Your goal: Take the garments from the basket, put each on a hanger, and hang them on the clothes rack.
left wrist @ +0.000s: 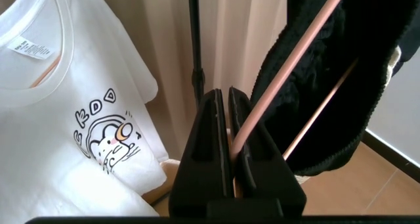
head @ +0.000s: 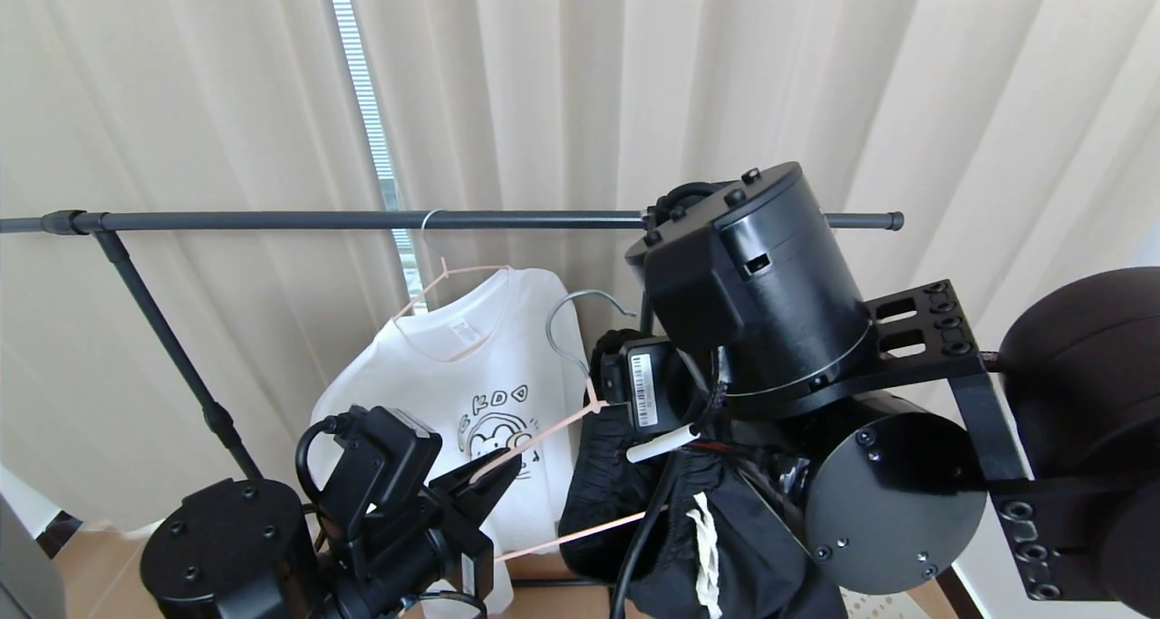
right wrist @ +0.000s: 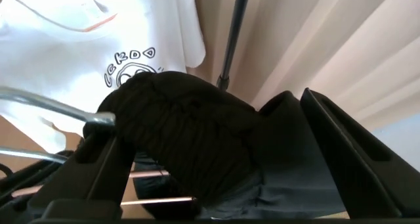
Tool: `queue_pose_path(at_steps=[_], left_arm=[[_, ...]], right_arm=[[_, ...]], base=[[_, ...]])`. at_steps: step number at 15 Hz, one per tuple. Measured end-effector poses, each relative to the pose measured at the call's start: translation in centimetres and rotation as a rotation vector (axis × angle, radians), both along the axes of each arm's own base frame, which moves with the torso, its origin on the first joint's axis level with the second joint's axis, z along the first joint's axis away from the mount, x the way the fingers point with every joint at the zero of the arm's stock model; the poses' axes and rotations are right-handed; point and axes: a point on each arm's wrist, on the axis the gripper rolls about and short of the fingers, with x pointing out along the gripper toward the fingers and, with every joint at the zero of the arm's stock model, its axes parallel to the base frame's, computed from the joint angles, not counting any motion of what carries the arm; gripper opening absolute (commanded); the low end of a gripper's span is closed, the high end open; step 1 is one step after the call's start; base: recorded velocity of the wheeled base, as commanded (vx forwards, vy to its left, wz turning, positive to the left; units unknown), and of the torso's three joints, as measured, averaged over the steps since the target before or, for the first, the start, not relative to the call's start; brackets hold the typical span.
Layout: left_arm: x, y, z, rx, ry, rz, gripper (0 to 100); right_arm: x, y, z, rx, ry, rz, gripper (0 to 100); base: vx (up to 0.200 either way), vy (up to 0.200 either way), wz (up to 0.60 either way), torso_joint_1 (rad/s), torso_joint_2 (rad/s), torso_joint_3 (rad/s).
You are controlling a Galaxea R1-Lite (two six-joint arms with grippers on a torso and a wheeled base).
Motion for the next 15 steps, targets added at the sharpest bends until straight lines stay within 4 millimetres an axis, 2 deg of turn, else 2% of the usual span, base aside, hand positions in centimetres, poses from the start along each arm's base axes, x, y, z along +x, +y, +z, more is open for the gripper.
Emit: queue_pose_path(at_steps=[5, 15], left_arm=[[0.7, 0.3, 0.1, -0.005, -0.005, 0.031, 0], [1.7, 0.6, -0.5, -0.009, 0.017, 0.072, 0]], right_arm=[[-0.4, -0.4, -0.9, -0.057, 0.030, 0.007, 100], [-1.8, -1.5, 0.5, -0.044, 0.026, 0.031, 100]], base=[[0.000, 0.000, 0.00, 0.000, 0.00, 0.000], [0.000, 0.000, 0.00, 0.000, 0.00, 0.000]])
